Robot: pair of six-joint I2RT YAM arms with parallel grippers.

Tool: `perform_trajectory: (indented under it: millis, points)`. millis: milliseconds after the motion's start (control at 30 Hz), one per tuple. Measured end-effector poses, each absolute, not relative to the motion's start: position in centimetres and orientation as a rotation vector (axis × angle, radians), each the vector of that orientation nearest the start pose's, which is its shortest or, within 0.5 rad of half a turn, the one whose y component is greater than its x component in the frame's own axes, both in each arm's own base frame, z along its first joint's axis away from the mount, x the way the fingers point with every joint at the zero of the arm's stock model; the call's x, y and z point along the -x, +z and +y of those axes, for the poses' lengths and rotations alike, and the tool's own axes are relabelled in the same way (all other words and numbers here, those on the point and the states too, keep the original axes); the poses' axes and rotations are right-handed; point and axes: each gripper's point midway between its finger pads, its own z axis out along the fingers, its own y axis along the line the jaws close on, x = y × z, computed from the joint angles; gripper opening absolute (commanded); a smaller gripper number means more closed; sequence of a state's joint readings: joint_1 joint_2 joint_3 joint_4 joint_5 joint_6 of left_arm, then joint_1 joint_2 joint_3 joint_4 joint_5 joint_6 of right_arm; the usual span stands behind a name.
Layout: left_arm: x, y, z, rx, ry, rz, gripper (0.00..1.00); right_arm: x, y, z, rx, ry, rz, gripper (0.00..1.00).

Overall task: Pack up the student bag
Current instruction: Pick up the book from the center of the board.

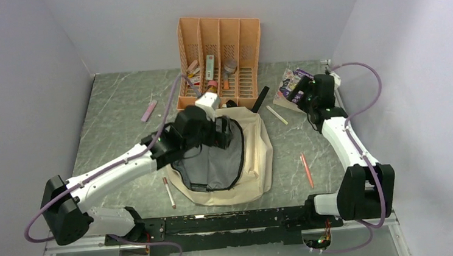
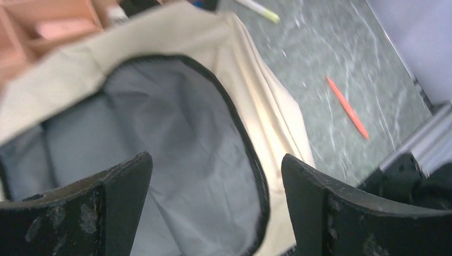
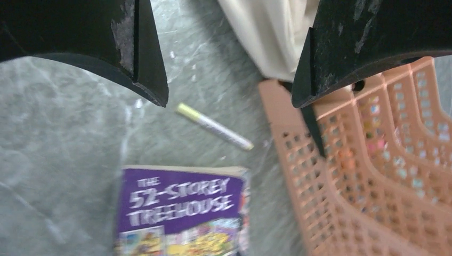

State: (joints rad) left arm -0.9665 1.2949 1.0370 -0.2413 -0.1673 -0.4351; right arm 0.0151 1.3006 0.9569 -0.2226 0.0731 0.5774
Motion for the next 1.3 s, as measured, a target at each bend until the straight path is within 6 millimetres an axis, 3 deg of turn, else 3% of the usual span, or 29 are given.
perform_trajectory:
  millis: [133,233,467,733,867,1100,1300]
  points:
    - [-28.4,23.3,-30.8,-0.387,-0.614,2.068,0.94,-39.3,16.1,-2.7,-0.804,0.232,1.998,0.93]
    - [-30.6,24.0,-30.4,-0.370,-0.582,2.052,0.93,-39.6,14.4,-5.0,-0.891,0.252,1.962,0.93]
    - [-32.6,24.2,-30.2,-0.395,-0.536,2.058,0.93,-39.5,7.6,-6.9,-1.048,0.411,1.987,0.92]
    - [-34.1,26.7,-30.5,-0.450,-0.503,2.002,0.92,-41.9,6.6,-8.5,-1.044,0.580,1.898,0.90]
    - [-34.4,25.9,-30.3,-0.477,-0.501,2.005,0.91,-42.8,4.8,-8.3,-1.055,0.678,1.884,0.88]
    - [-33.3,21.1,-29.5,-0.533,-0.489,2.090,0.91,-45.2,4.4,-7.8,-1.019,0.815,1.832,0.84]
    - [-33.1,21.0,-29.9,-0.549,-0.518,2.087,0.90,-47.3,4.1,-7.8,-1.001,0.901,1.791,0.73]
